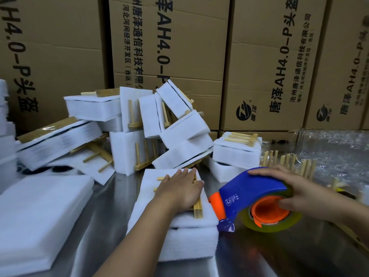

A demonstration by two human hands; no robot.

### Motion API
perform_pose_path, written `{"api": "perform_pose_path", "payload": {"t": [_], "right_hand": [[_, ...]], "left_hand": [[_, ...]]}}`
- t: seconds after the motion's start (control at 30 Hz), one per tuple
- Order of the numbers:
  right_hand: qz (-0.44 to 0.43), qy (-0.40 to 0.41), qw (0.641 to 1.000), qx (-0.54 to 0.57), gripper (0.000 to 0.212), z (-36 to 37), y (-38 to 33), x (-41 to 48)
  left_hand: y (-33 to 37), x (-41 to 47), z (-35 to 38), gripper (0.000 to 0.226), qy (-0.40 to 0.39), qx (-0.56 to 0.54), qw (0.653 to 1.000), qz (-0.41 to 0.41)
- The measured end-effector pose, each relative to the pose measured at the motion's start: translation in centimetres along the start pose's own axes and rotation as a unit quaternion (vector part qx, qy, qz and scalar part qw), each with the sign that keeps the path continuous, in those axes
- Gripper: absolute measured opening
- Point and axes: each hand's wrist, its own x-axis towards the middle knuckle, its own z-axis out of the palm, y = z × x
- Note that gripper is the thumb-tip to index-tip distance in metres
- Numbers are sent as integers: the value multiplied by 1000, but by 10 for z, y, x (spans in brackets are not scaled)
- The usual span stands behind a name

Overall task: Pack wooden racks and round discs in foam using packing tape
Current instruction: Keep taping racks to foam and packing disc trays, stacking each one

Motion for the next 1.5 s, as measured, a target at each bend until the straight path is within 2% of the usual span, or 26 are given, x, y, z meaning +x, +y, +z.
{"api": "perform_pose_path", "payload": {"t": [0.13,0.2,0.27,0.3,0.37,0.47,0.53,0.57,0.63,0.7,0.73,0.77,0.8,0.87,0.93,0.97,1.03,1.1,1.13,1.17,1.23,1.3,1.37,1.43,1.5], "right_hand": [[10,153,988,-10,98,-7,13,-23],[11,251,962,-104,99,2,14,-32],[11,303,922,-239,90,19,13,-37],[10,295,903,-312,91,28,16,-38],[19,245,874,-419,107,46,32,-41],[36,198,877,-436,116,52,41,-55],[12,170,880,-443,113,50,38,-62],[11,130,883,-450,110,49,34,-61],[4,79,864,-497,98,42,28,-58],[12,43,849,-527,77,39,19,-57],[7,46,844,-535,65,41,14,-56],[-16,92,833,-545,56,43,13,-56],[-60,173,839,-512,50,48,10,-55],[-120,328,859,-374,50,67,-7,-52],[-149,410,872,-220,41,87,-29,-34],[-130,422,888,-126,38,95,-42,-22],[-57,398,908,119,34,110,-69,16],[75,285,890,349,24,123,-79,40],[118,221,872,421,17,130,-76,48],[153,177,857,459,26,135,-74,57],[210,173,814,513,38,139,-74,80],[202,174,768,582,35,142,-76,87],[180,159,738,630,35,144,-72,85],[138,143,715,671,39,144,-70,85],[87,126,693,704,40,140,-74,81]], "left_hand": [[-2,2,2,57,0,3,1000,7],[-3,2,2,57,-3,4,1000,7],[-2,3,2,57,-4,4,1000,7],[-2,3,2,57,-4,4,1000,7],[-3,3,1,55,-10,24,1000,10],[-4,3,-1,52,-15,49,998,21],[-3,1,-2,54,-15,-20,1000,14],[-1,0,-3,60,-11,-76,997,-2],[1,-5,-10,72,-7,-169,985,-29],[-5,-11,-18,76,-3,-287,958,-24],[-11,-17,-26,76,5,-346,938,-15],[-19,-22,-34,74,28,-387,922,-9],[-26,-28,-42,71,66,-404,912,-2],[-45,-38,-49,55,143,-395,907,-13],[-59,-49,-44,28,161,-421,889,-77],[-61,-56,-38,25,154,-459,867,-118],[-63,-68,-26,33,128,-508,830,-189],[-61,-68,-18,39,99,-527,824,-185],[-68,-67,-8,39,101,-533,829,-136],[-72,-68,-1,39,111,-531,835,-92],[-66,-62,-3,41,175,-525,827,-99],[-62,-55,-6,43,203,-594,771,-111],[-56,-47,-3,44,203,-649,725,-109],[-60,-46,-7,44,174,-733,651,-94],[-58,-49,-12,44,143,-716,678,-81]]}}
